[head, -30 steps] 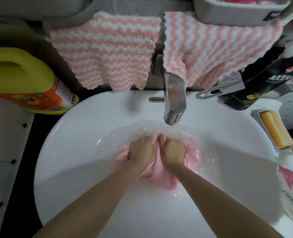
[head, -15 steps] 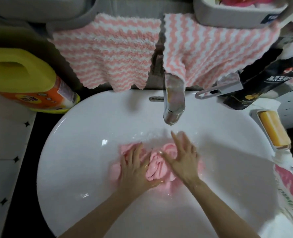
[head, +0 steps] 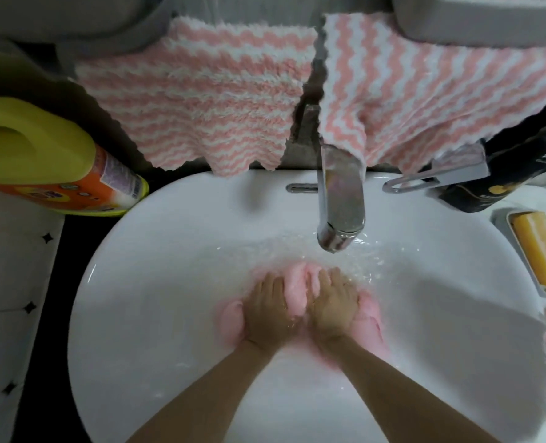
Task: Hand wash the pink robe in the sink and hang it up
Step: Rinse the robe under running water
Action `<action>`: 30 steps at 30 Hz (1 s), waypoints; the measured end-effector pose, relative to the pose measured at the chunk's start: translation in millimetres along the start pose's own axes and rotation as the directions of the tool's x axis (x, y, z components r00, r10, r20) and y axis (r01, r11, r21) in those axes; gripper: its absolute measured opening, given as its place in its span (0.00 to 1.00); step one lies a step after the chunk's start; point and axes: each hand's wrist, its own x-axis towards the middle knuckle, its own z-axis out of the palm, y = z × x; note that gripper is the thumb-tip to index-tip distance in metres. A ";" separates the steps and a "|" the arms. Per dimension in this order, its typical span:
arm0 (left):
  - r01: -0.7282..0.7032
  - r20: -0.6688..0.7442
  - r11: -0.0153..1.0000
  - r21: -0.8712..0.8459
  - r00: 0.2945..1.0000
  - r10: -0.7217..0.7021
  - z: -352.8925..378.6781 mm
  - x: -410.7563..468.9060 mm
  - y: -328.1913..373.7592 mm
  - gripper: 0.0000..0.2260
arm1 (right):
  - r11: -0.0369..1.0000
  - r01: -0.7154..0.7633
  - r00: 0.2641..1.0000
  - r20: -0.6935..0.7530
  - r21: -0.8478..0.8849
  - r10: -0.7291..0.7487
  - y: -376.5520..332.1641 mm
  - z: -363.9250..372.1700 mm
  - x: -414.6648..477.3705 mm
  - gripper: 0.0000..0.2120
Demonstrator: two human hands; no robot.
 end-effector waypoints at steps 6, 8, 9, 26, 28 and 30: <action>-0.071 0.256 0.993 0.090 0.966 0.046 -7.4 30.0 -8.4 0.28 | 0.983 -0.175 0.981 0.099 0.060 0.169 -15.1 1.9 15.6 0.12; 0.021 0.402 1.000 -0.008 0.916 -0.016 -25.9 41.3 -1.7 0.21 | 0.953 -0.273 0.952 0.178 0.132 0.248 -14.5 -1.7 19.0 0.16; 0.120 0.481 0.987 -0.106 0.875 -0.055 -35.6 49.0 -0.4 0.17 | 0.925 -0.332 0.930 0.227 0.186 0.289 -13.1 -6.2 23.1 0.18; 0.069 0.255 0.990 0.123 0.962 -0.099 -21.8 -40.9 11.5 0.29 | 0.981 0.189 0.920 0.357 -0.046 -0.161 19.0 -24.9 -48.9 0.25; 0.020 0.190 0.995 0.094 0.981 -0.038 -14.9 -38.8 8.4 0.21 | 0.972 0.231 0.935 0.282 -0.028 -0.214 19.1 -17.0 -45.9 0.22; -0.029 0.118 0.996 0.079 0.993 0.020 -7.4 -32.8 4.8 0.16 | 0.962 0.272 0.946 0.192 -0.039 -0.260 20.3 -7.4 -40.8 0.21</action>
